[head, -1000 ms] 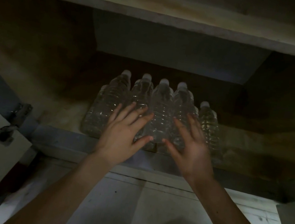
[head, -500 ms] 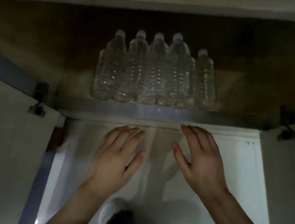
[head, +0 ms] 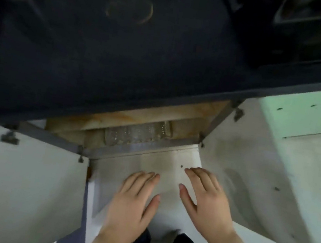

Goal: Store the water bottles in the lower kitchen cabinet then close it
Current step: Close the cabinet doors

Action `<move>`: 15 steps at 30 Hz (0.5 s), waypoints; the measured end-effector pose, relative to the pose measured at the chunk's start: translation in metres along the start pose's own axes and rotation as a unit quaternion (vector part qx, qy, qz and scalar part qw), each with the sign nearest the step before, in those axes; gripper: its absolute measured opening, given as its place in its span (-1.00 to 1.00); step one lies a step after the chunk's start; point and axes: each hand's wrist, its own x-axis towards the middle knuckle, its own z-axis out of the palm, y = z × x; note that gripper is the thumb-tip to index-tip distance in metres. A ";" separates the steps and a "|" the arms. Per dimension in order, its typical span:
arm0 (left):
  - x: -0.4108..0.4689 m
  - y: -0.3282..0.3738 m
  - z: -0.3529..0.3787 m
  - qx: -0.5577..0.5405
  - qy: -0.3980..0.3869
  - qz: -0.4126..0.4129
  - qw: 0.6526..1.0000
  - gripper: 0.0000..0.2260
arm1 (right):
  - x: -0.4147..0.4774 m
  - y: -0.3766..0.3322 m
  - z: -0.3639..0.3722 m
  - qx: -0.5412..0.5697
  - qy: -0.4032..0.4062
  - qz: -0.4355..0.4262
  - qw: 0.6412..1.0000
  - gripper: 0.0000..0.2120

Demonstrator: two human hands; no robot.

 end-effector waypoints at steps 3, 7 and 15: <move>-0.007 0.069 -0.062 0.005 0.005 0.005 1.000 -0.55 | -0.004 -0.023 -0.087 -0.010 0.010 -0.001 1.000 -0.61; -0.005 0.139 -0.119 0.009 0.016 0.024 1.000 -0.52 | -0.010 -0.038 -0.172 -0.022 0.042 -0.021 0.999 -0.63; 0.035 0.177 -0.157 0.017 0.054 0.045 0.997 -0.49 | -0.036 -0.025 -0.231 -0.045 0.101 0.034 0.993 -0.58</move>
